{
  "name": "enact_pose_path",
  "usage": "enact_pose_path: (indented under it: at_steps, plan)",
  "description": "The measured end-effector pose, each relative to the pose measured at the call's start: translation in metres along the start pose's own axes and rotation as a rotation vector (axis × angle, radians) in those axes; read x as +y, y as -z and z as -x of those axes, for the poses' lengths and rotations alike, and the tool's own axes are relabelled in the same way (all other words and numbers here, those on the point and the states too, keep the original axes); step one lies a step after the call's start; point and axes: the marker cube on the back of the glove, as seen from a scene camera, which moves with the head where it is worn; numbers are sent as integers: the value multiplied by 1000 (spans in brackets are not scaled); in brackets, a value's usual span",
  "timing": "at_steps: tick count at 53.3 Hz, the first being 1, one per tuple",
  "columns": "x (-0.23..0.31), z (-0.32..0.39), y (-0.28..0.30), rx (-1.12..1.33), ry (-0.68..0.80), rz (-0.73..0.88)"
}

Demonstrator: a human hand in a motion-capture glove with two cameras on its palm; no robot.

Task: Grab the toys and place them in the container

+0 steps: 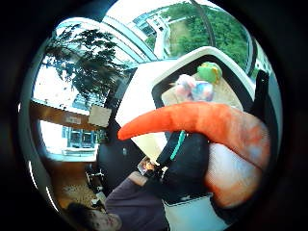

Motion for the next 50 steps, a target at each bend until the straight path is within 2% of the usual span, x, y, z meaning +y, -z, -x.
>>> enact_pose_path:
  at_steps: [6,13,18,22,26,28,35,50]
  plan:
    - [-21,47,-22,-86,-76,-70]
    - [-33,78,-50,-6,-117,-110]
    - [-39,82,-78,115,-211,-67]
    - [-39,83,-97,135,-268,51]
    - [-37,88,-117,88,-248,228]
    - [-37,92,-122,31,-222,259]
    - [-40,104,-119,-123,-182,174]
    - [-37,108,-100,25,-165,104]
